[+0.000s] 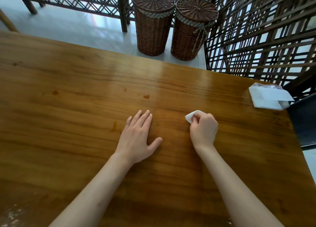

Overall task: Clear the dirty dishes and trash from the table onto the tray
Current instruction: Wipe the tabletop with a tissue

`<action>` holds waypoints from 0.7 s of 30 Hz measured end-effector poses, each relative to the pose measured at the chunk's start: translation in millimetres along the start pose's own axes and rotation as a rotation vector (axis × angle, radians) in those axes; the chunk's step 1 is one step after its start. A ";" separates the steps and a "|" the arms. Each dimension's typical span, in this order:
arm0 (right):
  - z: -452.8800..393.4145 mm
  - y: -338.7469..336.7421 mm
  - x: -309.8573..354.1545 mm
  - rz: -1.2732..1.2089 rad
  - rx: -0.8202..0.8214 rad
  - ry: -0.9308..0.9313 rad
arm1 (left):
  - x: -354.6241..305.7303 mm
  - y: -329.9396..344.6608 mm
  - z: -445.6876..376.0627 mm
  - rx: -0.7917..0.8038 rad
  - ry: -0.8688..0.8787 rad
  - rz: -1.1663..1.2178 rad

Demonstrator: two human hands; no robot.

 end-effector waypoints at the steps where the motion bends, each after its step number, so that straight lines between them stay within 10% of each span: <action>1: -1.2 0.5 -0.3 0.010 0.001 -0.009 | 2.0 -1.4 0.0 -0.009 0.005 -0.005; 21: -16.5 102.4 153.7 0.051 0.183 -0.136 | 179.2 -64.0 -12.1 0.047 0.032 -0.094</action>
Point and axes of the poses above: each hand's wrist, its own z-axis away from the middle knuckle, its own y-axis out of the palm, x = y × z, the point moved 5 cm from there along -z, towards the middle knuckle, and after that the axes turned 4 degrees about x, right-handed, at the moved point
